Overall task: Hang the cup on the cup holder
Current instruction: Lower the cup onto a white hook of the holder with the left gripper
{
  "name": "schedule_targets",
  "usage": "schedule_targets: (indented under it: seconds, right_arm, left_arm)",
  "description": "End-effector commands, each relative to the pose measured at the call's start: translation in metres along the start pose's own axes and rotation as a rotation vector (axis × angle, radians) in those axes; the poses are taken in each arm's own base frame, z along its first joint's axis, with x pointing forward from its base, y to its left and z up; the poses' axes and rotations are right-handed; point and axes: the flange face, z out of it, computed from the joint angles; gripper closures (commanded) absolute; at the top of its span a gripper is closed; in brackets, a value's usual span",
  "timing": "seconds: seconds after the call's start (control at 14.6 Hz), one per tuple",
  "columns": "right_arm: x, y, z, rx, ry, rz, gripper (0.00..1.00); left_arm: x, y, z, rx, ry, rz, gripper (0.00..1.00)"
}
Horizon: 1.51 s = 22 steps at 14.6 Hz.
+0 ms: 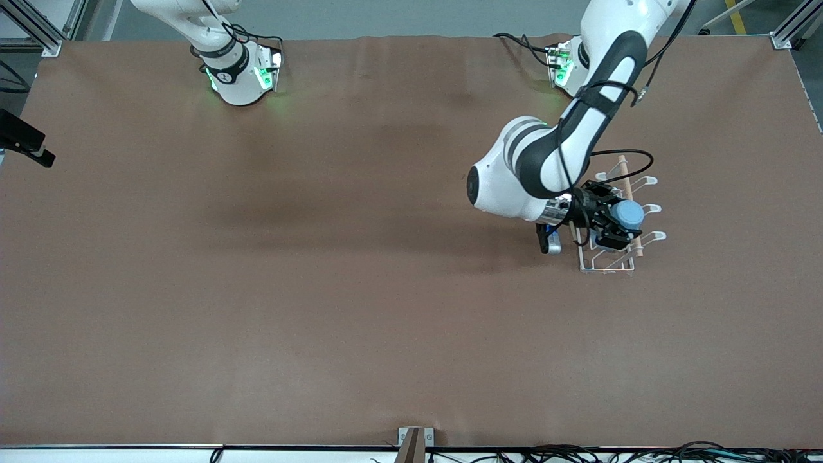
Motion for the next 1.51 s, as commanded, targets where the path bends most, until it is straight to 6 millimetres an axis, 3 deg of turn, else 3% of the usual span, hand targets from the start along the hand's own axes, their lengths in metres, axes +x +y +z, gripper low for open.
schedule_targets:
  seconds: [0.0,0.62,0.82,1.16,1.23,1.3,1.37,1.44]
  right_arm:
    - [-0.003,-0.002,0.001,-0.013,0.002,0.011,0.00]
    - [-0.005,-0.006,0.004,-0.012,-0.013,-0.006,0.01]
    - [-0.006,-0.018,0.009,-0.010,-0.033,-0.030,0.01]
    - [-0.007,-0.015,0.008,-0.010,-0.036,-0.027,0.01]
    - [-0.007,-0.014,0.008,-0.010,-0.036,-0.026,0.01]
    - [-0.007,-0.013,0.008,-0.010,-0.035,-0.024,0.01]
    - [-0.007,-0.013,0.008,-0.010,-0.036,-0.023,0.01]
    - [-0.007,-0.011,0.008,-0.010,-0.036,-0.020,0.01]
  left_arm:
    - [0.001,0.001,0.007,-0.008,-0.019,-0.006,0.63]
    - [0.025,0.009,0.022,-0.022,-0.034,0.031,0.63]
    - [0.035,0.010,0.026,-0.017,-0.029,0.005,0.63]
    - [0.047,0.010,0.039,-0.028,-0.033,-0.004,0.61]
    - [0.047,0.010,0.039,-0.028,-0.033,-0.006,0.52]
    - [0.046,0.009,0.039,-0.028,-0.032,-0.012,0.35]
    - [0.046,0.009,0.039,-0.030,-0.031,-0.035,0.00]
    - [0.046,0.010,0.039,-0.035,-0.031,-0.068,0.00]
